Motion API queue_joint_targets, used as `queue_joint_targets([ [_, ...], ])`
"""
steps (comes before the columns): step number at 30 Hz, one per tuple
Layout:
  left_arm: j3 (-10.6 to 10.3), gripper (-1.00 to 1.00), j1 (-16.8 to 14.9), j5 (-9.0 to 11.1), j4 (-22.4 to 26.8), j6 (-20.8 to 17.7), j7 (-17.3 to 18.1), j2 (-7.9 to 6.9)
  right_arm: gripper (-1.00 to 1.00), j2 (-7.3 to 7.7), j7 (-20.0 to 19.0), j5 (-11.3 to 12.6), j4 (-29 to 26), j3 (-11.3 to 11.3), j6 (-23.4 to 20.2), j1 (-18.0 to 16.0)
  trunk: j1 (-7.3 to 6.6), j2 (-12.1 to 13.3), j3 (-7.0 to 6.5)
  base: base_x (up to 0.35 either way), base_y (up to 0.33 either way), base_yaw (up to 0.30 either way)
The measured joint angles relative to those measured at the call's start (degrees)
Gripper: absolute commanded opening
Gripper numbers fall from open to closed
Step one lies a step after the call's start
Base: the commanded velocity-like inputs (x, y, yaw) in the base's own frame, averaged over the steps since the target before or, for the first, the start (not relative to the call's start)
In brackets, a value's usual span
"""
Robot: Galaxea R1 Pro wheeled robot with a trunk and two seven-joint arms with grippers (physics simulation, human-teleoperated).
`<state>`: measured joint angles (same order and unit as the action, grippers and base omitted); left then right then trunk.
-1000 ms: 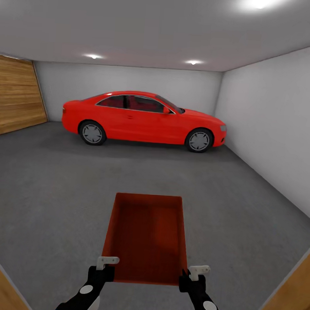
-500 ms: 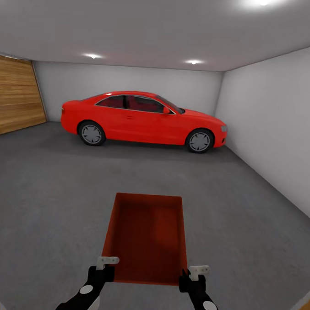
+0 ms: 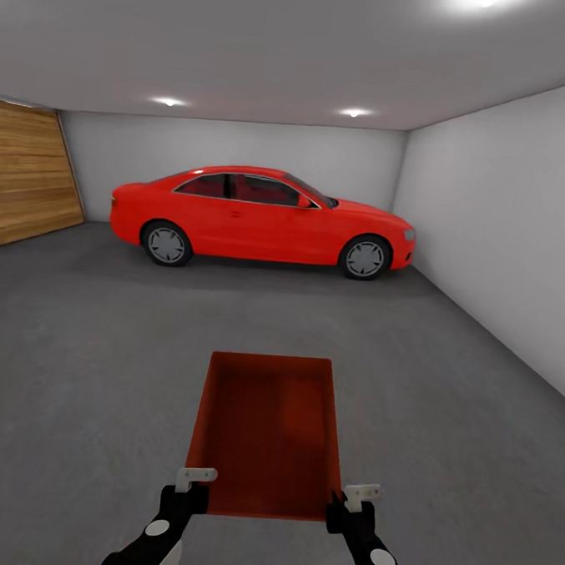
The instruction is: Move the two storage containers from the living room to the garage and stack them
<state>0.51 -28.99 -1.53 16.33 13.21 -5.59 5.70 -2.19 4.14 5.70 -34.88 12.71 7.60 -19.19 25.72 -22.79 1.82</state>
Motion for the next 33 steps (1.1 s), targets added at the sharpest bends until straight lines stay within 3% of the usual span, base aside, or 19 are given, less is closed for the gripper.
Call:
queue_joint_targets([
  [21, 0.01, -1.0, 0.0, 0.01, -0.01, 0.01, 0.02, -0.01, -1.0, 0.0, -0.01, -0.02, -0.01, -0.01, -0.02, 0.0, 0.03, 0.01, 0.0, 0.048, 0.006, 0.0],
  [33, 0.01, -1.0, 0.0, 0.0, 0.0, 0.01, 0.01, 0.0, -1.0, 0.0, 0.0, 0.02, 0.01, 0.0, 0.02, 0.0, 0.01, 0.01, 0.0, 0.25, 0.0, 0.0],
])
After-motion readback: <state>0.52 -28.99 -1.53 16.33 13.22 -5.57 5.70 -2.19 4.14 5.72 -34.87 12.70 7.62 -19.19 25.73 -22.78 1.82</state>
